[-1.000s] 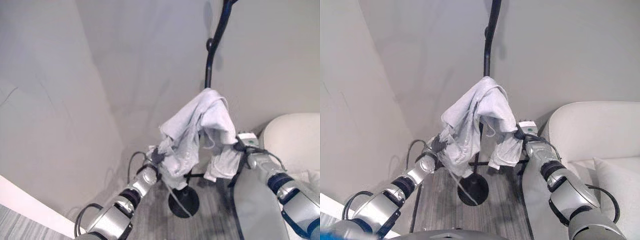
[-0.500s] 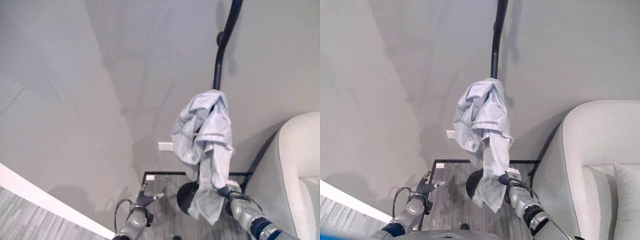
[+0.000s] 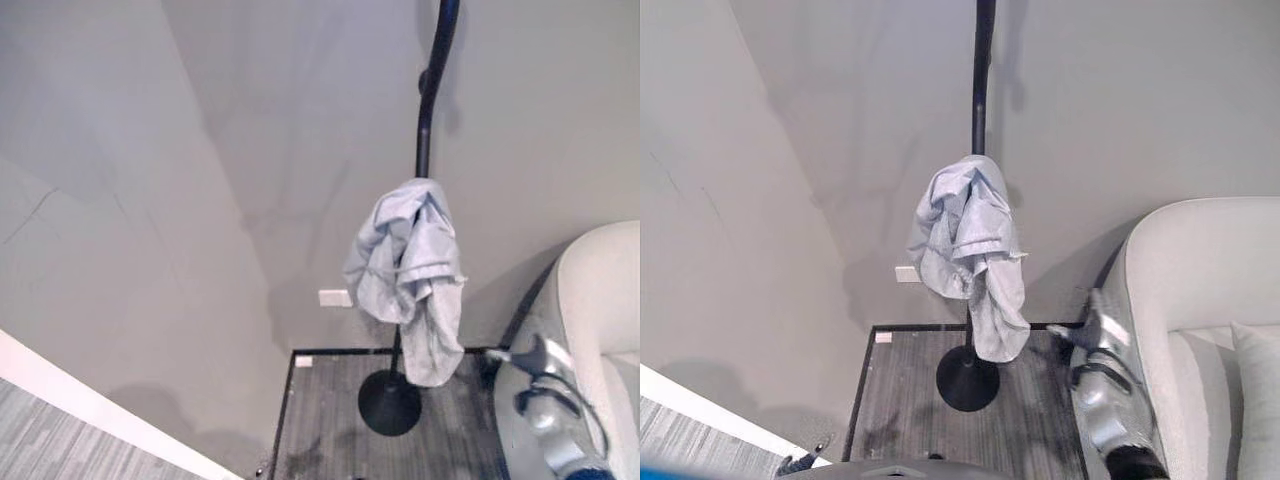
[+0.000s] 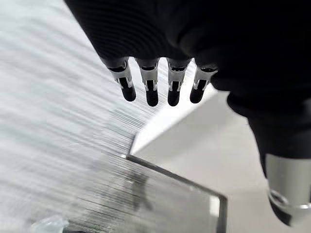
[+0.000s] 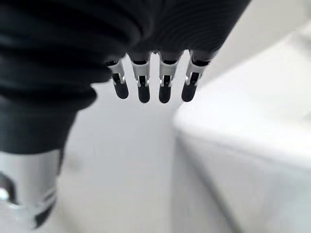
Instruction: Hang the clothes on the sofa on the clothes rack.
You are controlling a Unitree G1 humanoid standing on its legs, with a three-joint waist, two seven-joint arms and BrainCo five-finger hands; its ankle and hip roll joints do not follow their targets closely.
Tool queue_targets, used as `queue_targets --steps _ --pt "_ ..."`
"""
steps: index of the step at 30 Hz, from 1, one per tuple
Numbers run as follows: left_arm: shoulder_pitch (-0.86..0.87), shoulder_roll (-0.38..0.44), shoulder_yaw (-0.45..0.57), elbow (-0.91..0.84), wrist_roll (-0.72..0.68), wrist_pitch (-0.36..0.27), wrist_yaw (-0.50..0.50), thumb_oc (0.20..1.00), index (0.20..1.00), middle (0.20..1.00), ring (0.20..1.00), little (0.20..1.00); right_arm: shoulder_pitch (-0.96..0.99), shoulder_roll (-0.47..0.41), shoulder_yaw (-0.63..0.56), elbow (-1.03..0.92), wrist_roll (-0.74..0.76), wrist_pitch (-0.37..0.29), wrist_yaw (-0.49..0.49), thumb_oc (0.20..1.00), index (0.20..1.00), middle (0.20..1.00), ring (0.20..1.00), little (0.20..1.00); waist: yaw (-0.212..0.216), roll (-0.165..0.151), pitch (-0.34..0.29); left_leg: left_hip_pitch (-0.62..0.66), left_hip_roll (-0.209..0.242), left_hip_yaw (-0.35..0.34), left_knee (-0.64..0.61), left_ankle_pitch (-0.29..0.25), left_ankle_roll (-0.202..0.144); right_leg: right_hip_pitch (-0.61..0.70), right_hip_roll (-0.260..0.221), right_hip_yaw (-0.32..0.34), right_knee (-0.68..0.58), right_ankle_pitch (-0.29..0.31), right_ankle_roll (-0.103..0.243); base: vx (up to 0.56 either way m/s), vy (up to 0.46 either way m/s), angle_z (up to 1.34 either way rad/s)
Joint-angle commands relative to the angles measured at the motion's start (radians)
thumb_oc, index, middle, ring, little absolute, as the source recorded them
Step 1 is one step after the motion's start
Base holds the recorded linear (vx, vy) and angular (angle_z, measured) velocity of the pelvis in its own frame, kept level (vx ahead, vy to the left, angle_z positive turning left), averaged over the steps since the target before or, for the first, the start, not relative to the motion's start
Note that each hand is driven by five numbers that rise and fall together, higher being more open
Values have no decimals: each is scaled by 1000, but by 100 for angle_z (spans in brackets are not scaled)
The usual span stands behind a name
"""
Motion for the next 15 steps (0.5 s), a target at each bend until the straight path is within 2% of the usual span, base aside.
queue_targets --steps 1,3,4,6,7,8,9,10,11,13,15 --pt "-75 -11 -24 1 -25 -30 9 1000 1000 1000 1000 1000 -17 17 -27 -33 73 -7 -110 1000 1000 1000 1000 1000 5 -28 -1 5 56 -1 17 -53 -65 56 -142 -27 -143 517 86 -2 -8 -24" --pt "-71 -20 -25 5 -41 -36 6 1000 1000 1000 1000 1000 6 73 -61 42 153 -20 -145 1000 1000 1000 1000 1000 -2 -31 -10 12 54 0 19 -56 -64 59 -143 -26 -139 527 89 -2 -17 -19" --pt "-70 -18 -35 1 -52 -44 7 1000 1000 1000 1000 1000 -2 114 -69 119 270 -55 -149 1000 1000 1000 1000 1000 -5 -35 -10 18 50 0 21 -59 -65 65 -145 -25 -137 533 91 -19 -23 -10" --pt "-75 -11 -49 -1 -76 -35 -11 1000 1000 1000 1000 1000 -19 164 -66 238 487 -111 -92 1000 1000 1000 1000 1000 -4 -37 -15 17 51 1 19 -55 -67 61 -141 -20 -136 547 90 -16 -12 -2" --pt "-75 -10 -49 -1 -76 -35 -11 1000 1000 1000 1000 1000 -22 163 -65 243 490 -114 -91 1000 1000 1000 1000 1000 -4 -38 -15 17 51 1 19 -55 -67 61 -142 -20 -136 547 90 -25 -25 7" --pt "-89 4 -61 29 -86 -2 -53 1000 1000 1000 1000 1000 -49 251 -87 447 951 -221 59 1000 1000 1000 1000 1000 -1 -43 -17 22 47 -4 17 -56 -70 64 -140 -18 -134 556 89 -1 -24 15" --pt "-97 5 -67 38 -98 5 -62 1000 1000 1000 1000 1000 -57 281 -95 516 1124 -236 129 1000 1000 1000 1000 1000 0 -46 -17 26 44 -6 18 -60 -72 69 -140 -18 -132 557 88 -8 -24 17" --pt "-98 5 -67 38 -98 5 -63 1000 1000 1000 1000 1000 -60 280 -96 520 1126 -238 133 1000 1000 1000 1000 1000 1 -45 -18 24 46 -5 16 -57 -72 65 -139 -16 -133 560 88 0 0 0" --pt "-119 12 -83 57 -121 10 -105 1000 1000 1000 1000 1000 -82 336 -130 692 1397 -222 254 1000 1000 1000 1000 1000 4 -47 -16 32 41 -8 15 -63 -76 72 -139 -17 -131 558 85 6 -13 -4" --pt "-132 9 -112 58 -136 5 -138 1000 1000 1000 1000 1000 -98 363 -135 794 1530 -174 347 1000 1000 1000 1000 1000 7 -43 -15 30 43 -6 11 -58 -78 68 -135 -13 -130 563 83 -2 -1 3" --pt "-135 8 -129 60 -139 1 -152 1000 1000 1000 1000 1000 -108 363 -139 845 1565 -156 375 1000 1000 1000 1000 1000 9 -42 -13 30 43 -6 11 -57 -79 68 -134 -13 -130 564 83 -1 -1 -5"
